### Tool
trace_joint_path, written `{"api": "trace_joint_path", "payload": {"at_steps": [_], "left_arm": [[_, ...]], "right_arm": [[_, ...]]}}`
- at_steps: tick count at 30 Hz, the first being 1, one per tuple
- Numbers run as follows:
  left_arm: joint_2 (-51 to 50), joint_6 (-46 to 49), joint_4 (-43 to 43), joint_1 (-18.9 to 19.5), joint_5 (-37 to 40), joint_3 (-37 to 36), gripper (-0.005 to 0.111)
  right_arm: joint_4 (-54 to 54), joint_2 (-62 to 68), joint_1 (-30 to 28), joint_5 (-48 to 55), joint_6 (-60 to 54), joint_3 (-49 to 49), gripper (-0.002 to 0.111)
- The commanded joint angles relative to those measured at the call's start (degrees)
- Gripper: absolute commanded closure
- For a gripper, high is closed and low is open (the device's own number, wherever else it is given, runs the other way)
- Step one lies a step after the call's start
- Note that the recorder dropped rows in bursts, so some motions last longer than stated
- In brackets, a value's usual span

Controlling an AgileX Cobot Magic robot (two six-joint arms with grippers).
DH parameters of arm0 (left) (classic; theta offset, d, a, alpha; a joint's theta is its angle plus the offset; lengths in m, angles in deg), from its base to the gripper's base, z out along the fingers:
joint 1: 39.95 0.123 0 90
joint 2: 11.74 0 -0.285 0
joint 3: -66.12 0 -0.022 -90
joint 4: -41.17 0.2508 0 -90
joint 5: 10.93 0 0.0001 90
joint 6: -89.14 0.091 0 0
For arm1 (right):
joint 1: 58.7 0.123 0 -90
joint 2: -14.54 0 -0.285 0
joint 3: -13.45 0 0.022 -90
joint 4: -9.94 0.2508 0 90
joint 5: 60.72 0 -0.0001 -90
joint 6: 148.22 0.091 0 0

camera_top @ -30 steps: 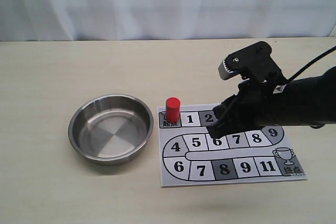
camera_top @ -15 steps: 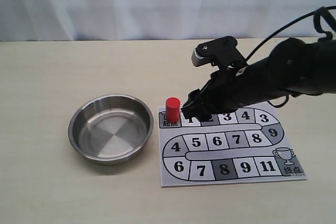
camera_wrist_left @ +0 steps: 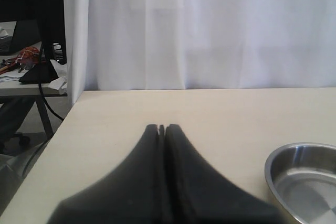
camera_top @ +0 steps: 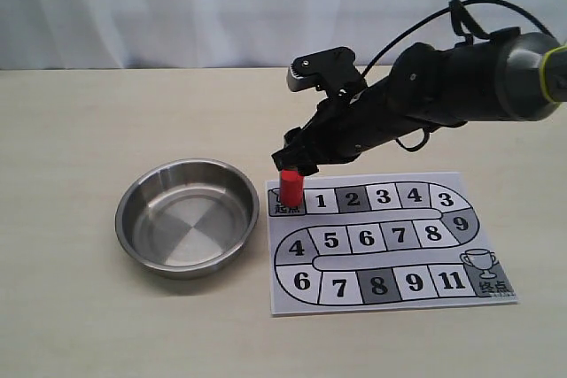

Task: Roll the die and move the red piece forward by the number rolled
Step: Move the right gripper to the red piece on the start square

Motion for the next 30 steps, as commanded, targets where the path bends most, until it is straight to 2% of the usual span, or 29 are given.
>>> {"api": "trace_joint_path", "payload": {"at_steps": [1, 8, 18, 30], "left_arm": [[0.1, 0.0, 0.0, 0.0, -0.8, 0.3, 0.107], [0.1, 0.0, 0.0, 0.0, -0.8, 0.3, 0.107], [0.1, 0.0, 0.0, 0.0, -0.7, 0.3, 0.107], [0.1, 0.0, 0.0, 0.0, -0.7, 0.3, 0.107]], "right_arm": [[0.1, 3.6, 0.2, 1.3, 0.1, -2.8, 0.044], [5.2, 5.9, 0.2, 1.7, -4.6, -3.4, 0.044], [3.9, 5.9, 2.9, -3.3, -6.3, -3.4, 0.045], [1.7, 10.1, 2.5, -4.4, -5.5, -3.4, 0.045]]}}
